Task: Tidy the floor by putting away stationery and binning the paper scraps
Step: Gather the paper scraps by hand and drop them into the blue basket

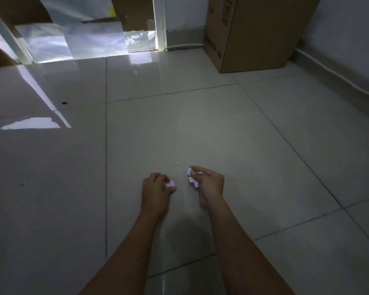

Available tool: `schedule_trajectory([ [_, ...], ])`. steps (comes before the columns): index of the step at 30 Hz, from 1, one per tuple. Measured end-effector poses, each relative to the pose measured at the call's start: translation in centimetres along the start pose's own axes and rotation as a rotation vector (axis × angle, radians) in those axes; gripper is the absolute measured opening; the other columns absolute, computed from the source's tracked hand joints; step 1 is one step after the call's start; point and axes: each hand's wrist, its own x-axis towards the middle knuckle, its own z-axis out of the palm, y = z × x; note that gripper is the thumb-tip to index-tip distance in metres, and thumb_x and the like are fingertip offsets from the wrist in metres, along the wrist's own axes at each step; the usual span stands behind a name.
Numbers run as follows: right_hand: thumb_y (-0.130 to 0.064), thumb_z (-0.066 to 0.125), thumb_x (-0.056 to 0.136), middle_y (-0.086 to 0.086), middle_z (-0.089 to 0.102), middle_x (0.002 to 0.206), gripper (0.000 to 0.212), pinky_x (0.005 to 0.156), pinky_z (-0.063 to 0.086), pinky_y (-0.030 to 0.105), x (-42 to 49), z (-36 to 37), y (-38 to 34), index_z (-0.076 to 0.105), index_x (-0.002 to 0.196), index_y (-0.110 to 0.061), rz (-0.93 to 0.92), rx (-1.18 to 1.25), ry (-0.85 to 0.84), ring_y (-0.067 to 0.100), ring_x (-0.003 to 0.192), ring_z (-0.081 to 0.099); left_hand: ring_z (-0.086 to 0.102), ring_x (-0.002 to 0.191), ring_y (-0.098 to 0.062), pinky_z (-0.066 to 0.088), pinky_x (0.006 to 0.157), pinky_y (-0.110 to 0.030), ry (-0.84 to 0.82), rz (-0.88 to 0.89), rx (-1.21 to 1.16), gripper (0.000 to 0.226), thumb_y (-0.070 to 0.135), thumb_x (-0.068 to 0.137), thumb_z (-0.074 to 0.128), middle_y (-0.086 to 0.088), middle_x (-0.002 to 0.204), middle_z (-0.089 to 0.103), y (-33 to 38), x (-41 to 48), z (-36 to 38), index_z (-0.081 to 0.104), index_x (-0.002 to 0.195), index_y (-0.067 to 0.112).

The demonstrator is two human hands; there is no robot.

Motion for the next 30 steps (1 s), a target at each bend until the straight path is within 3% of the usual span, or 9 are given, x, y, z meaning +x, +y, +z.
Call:
schedule_trajectory([
  [2,0.011,0.066,0.078,-0.008,0.068,0.050,0.020,0.042,0.040,0.014,0.1,-0.3,-0.1,0.071,0.095,0.003,0.007,-0.004,0.006,0.002,0.040,0.056,0.046,0.095,-0.022,0.027,0.073,-0.020,-0.001,0.003,0.069,0.024,0.016,0.074,0.075,0.001,0.096,0.053,-0.1,0.1,0.4,0.064,0.093,0.007],
  [5,0.010,0.065,0.078,-0.007,0.069,0.051,0.018,0.042,0.039,0.014,0.3,-0.6,-0.2,0.071,0.094,0.004,0.013,-0.006,0.012,0.003,0.041,0.056,0.055,0.087,-0.031,0.026,0.067,-0.023,0.026,0.007,0.090,0.007,0.008,0.082,0.065,-0.015,0.089,0.063,0.2,0.6,0.7,0.065,0.084,0.001],
  [8,0.011,0.065,0.078,-0.007,0.069,0.051,0.019,0.041,0.038,0.013,0.4,-0.7,-0.1,0.071,0.095,0.006,0.020,-0.004,0.014,0.002,0.041,0.056,0.058,0.080,-0.037,0.035,0.065,-0.031,0.022,0.032,0.230,0.012,-0.002,0.084,0.055,-0.025,0.084,0.063,0.5,0.5,0.9,0.066,0.082,-0.005],
  [13,0.011,0.065,0.078,-0.007,0.068,0.049,0.019,0.041,0.038,0.013,-0.1,-0.7,-0.1,0.070,0.095,0.007,0.048,0.001,0.013,0.002,0.038,0.055,0.059,0.058,-0.039,0.051,0.051,-0.035,-0.047,0.203,0.495,0.027,-0.015,0.051,0.072,-0.021,0.066,0.060,0.6,-0.3,1.6,0.061,0.071,-0.001],
  [16,0.010,0.066,0.078,-0.008,0.068,0.050,0.020,0.042,0.039,0.013,-0.3,-0.9,-0.4,0.070,0.097,0.007,0.057,0.012,0.024,0.002,0.040,0.056,0.058,0.071,-0.043,0.051,0.063,-0.043,-0.108,0.176,0.502,0.022,-0.015,0.060,0.066,-0.027,0.078,0.060,0.4,0.4,1.8,0.060,0.079,-0.005],
  [19,0.011,0.064,0.079,-0.007,0.068,0.050,0.021,0.044,0.040,0.014,-0.7,-1.3,-1.1,0.069,0.099,0.010,0.064,0.050,0.029,0.003,0.041,0.057,0.056,0.085,-0.045,0.044,0.074,-0.044,-0.042,0.100,0.320,0.012,-0.005,0.083,0.048,-0.033,0.090,0.059,0.9,1.2,1.6,0.058,0.086,-0.011],
  [23,0.012,0.059,0.083,-0.006,0.067,0.049,0.021,0.047,0.047,0.013,-1.6,-2.5,-4.0,0.065,0.102,0.009,0.060,0.206,0.019,0.009,0.049,0.059,0.056,0.081,-0.028,0.034,0.067,-0.030,0.061,-0.153,-0.099,0.023,0.012,0.095,0.046,-0.026,0.090,0.064,5.0,2.0,0.9,0.060,0.087,-0.005],
  [27,0.010,0.054,0.086,-0.002,0.069,0.058,0.022,0.054,0.054,0.014,-2.5,-6.1,-10.1,0.063,0.107,0.012,-0.014,0.359,0.038,0.015,0.066,0.060,0.055,0.070,-0.021,0.052,0.080,-0.037,-0.067,-0.260,-0.595,0.027,0.020,0.096,0.048,-0.008,0.075,0.056,14.2,2.3,2.9,0.062,0.096,-0.003],
  [30,0.008,0.053,0.089,0.006,0.066,0.080,0.029,0.073,0.055,0.018,-3.2,-10.0,-16.6,0.057,0.117,0.012,-0.127,0.472,0.072,0.015,0.076,0.060,0.048,0.061,-0.013,0.050,0.070,-0.026,-0.190,-0.277,-0.893,0.028,0.011,0.095,0.049,-0.001,0.070,0.049,23.8,1.5,5.3,0.057,0.109,-0.011],
])
